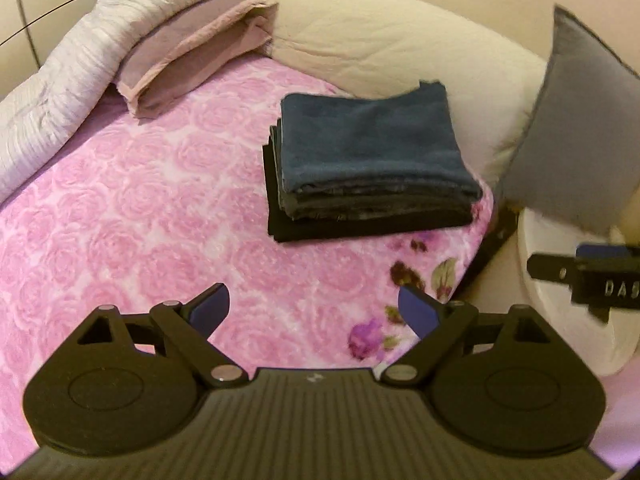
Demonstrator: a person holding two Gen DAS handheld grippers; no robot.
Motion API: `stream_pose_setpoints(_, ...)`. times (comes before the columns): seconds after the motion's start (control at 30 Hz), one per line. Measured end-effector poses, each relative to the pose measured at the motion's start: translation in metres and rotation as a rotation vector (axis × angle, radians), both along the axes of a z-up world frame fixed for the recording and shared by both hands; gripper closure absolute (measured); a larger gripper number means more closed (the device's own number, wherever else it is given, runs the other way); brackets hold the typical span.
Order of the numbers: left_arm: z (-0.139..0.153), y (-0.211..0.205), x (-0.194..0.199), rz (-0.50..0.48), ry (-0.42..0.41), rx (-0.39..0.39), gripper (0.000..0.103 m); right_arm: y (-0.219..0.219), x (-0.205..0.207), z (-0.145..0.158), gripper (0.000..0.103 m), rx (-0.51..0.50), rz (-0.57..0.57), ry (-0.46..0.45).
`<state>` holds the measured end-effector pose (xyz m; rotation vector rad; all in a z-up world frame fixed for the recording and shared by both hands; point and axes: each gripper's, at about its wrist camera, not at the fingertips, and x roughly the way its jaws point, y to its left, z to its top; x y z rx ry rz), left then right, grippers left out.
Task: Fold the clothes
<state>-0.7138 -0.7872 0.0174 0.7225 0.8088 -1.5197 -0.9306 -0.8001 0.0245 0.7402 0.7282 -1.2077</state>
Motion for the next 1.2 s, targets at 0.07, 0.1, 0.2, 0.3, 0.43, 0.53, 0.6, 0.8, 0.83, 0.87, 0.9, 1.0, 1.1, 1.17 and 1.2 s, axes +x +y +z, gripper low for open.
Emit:
stream_pose_setpoints(0.07,0.0,0.0,-0.005,0.005,0.007,0.003,0.014,-0.001,-0.003,0.0,0.025,-0.006,0.009,0.007)
stream_pose_setpoints(0.1,0.0,0.0,-0.007,0.004,0.006,0.004,0.014,-0.001,-0.005,0.0,0.025,-0.006,0.01,0.005)
stream_pose_setpoints(0.2,-0.001,-0.001,-0.013,0.001,-0.006,0.008,0.014,-0.001,-0.01,-0.001,0.025,-0.004,0.005,-0.012)
stream_pose_setpoints(0.3,-0.003,-0.001,-0.015,0.013,-0.008,0.016,0.014,0.0,-0.012,-0.002,0.025,0.011,0.003,-0.026)
stream_pose_setpoints(0.43,-0.005,0.002,-0.019,0.013,-0.005,0.026,0.014,0.004,-0.015,-0.003,0.025,0.015,0.003,-0.03)
stream_pose_setpoints(0.53,-0.006,0.004,-0.021,0.011,0.005,0.028,0.014,0.006,-0.015,-0.003,0.025,0.021,0.016,-0.029)
stream_pose_setpoints(0.6,-0.007,0.005,-0.021,0.013,0.001,0.023,0.014,0.007,-0.017,-0.001,0.025,0.015,0.015,-0.029)
stream_pose_setpoints(0.8,-0.007,0.006,-0.022,0.021,-0.033,0.005,0.014,0.01,-0.015,0.0,0.025,0.012,0.025,-0.026)
stream_pose_setpoints(0.83,-0.007,0.005,-0.021,0.022,-0.033,0.005,0.013,0.011,-0.014,0.0,0.025,0.012,0.027,-0.025)
stream_pose_setpoints(0.87,-0.007,0.004,-0.021,0.021,-0.035,0.004,0.013,0.011,-0.014,0.001,0.025,0.011,0.029,-0.024)
stream_pose_setpoints(0.9,-0.007,0.004,-0.021,0.02,-0.037,0.005,0.013,0.011,-0.014,0.001,0.025,0.011,0.031,-0.024)
stream_pose_setpoints(1.0,-0.008,0.005,-0.02,0.022,-0.04,0.011,0.013,0.011,-0.012,0.0,0.025,0.013,0.033,-0.027)
stream_pose_setpoints(1.1,-0.008,0.005,-0.016,0.034,-0.025,0.007,0.013,0.013,-0.01,0.001,0.025,0.012,0.035,-0.027)
stream_pose_setpoints(1.17,-0.007,0.005,-0.014,0.045,-0.014,0.005,0.013,0.014,-0.01,0.001,0.025,0.011,0.034,-0.026)
stream_pose_setpoints(1.2,-0.007,0.005,-0.014,0.05,-0.01,0.005,0.013,0.014,-0.01,0.001,0.025,0.011,0.033,-0.026)
